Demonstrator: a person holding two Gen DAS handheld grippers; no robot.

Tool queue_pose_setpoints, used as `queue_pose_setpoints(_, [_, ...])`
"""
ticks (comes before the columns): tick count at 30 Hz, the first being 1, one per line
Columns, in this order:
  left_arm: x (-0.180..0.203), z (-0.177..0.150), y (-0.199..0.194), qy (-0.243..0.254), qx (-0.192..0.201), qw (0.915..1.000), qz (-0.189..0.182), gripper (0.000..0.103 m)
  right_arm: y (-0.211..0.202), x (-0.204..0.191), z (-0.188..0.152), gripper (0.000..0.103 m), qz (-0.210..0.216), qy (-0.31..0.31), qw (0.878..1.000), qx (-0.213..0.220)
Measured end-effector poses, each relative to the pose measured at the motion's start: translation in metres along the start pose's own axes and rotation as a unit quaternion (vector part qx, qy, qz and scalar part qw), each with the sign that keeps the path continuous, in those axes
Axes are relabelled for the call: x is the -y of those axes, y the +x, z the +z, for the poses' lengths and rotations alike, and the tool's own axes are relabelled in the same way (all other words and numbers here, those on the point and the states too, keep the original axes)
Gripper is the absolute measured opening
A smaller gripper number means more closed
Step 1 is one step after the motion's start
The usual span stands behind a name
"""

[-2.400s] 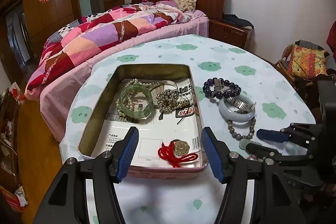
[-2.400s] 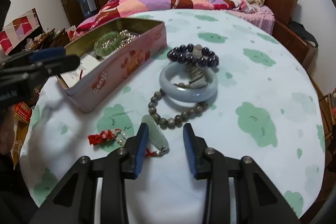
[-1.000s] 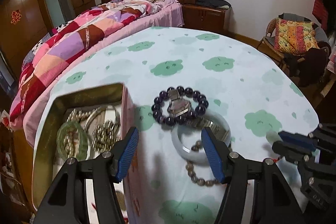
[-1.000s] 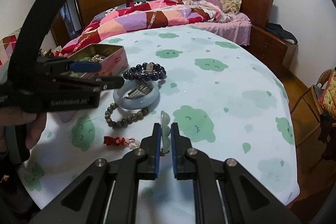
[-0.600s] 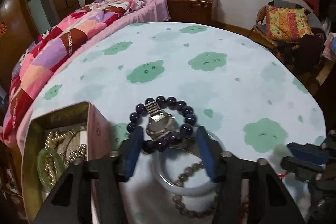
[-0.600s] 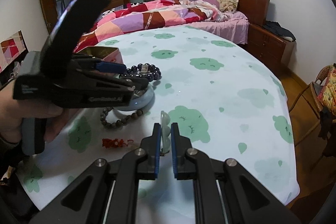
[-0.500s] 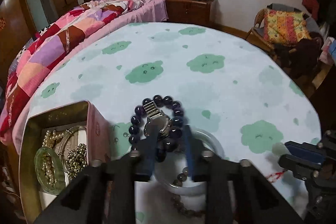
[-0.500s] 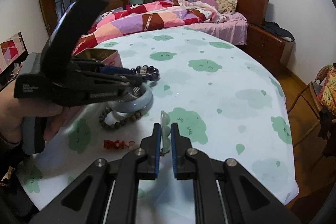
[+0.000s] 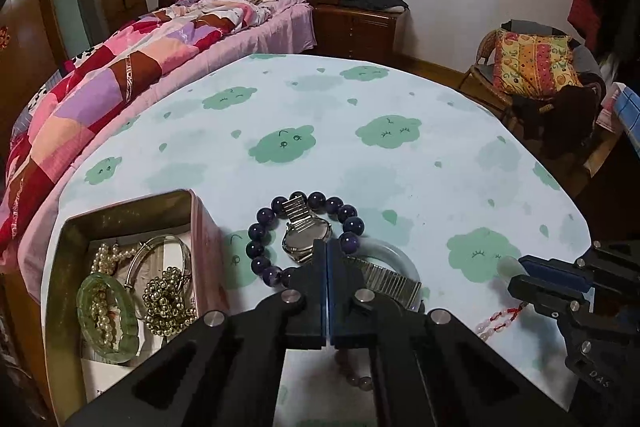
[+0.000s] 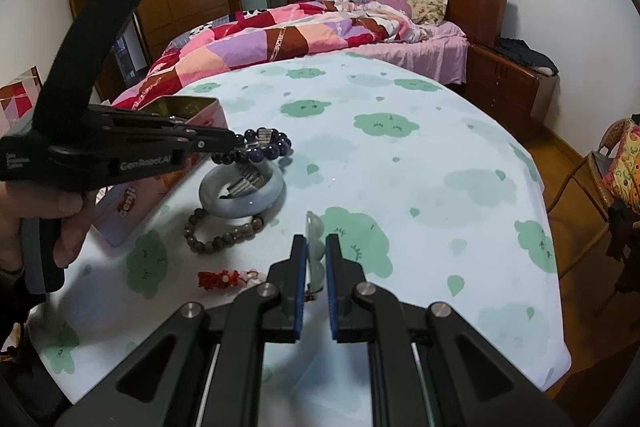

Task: Organize jewelry
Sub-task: 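Grasp and lift the purple bead bracelet with the left tool while the right tool holds the pendant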

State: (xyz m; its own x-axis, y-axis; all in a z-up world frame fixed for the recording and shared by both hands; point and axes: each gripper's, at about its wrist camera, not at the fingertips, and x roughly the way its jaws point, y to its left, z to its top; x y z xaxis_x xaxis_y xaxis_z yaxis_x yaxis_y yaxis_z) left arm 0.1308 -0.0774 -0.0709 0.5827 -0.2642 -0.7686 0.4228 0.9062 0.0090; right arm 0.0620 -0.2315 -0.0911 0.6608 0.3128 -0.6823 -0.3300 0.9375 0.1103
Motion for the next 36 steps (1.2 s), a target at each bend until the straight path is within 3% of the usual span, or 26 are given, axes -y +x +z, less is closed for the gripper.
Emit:
queue_pose_setpoints(5, [0.005,0.001,0.001,0.009,0.0,0.9999,0.007,0.0,0.01,0.003,0.007,0.011,0.001,-0.001,1.0,-0.009])
queue_pose_setpoints(7, [0.007,0.002,0.004,0.017,-0.008,0.9996,0.02,0.007,0.017,0.006,0.014,0.011,-0.004,0.0,1.0,-0.01])
queue_pose_setpoints(9, [0.006,0.003,0.006,0.016,-0.01,0.9995,0.026,0.031,0.024,0.01,0.021,0.011,-0.009,0.002,1.0,-0.011])
queue_pose_setpoints(11, [0.003,0.003,0.005,0.01,-0.003,0.9995,0.031,0.047,0.029,0.013,0.028,0.011,-0.016,0.0,1.0,-0.01])
queue_pose_setpoints(12, [0.002,0.002,0.005,0.008,0.0,0.9994,0.033,0.049,0.032,0.013,0.031,0.011,-0.02,-0.002,1.0,-0.01])
queue_pose_setpoints(22, [0.005,0.005,0.014,0.023,-0.014,0.9991,0.032,0.049,0.047,0.013,0.042,0.011,-0.036,-0.014,0.999,-0.027])
queue_pose_setpoints(33, [0.005,0.004,0.024,0.02,-0.032,0.9989,0.028,0.049,0.052,0.023,0.036,0.011,-0.023,0.006,0.999,-0.047])
queue_pose_setpoints(36, [0.005,0.004,0.025,0.022,-0.038,0.9987,0.025,0.043,0.052,0.024,0.035,0.011,-0.022,0.007,0.999,-0.049])
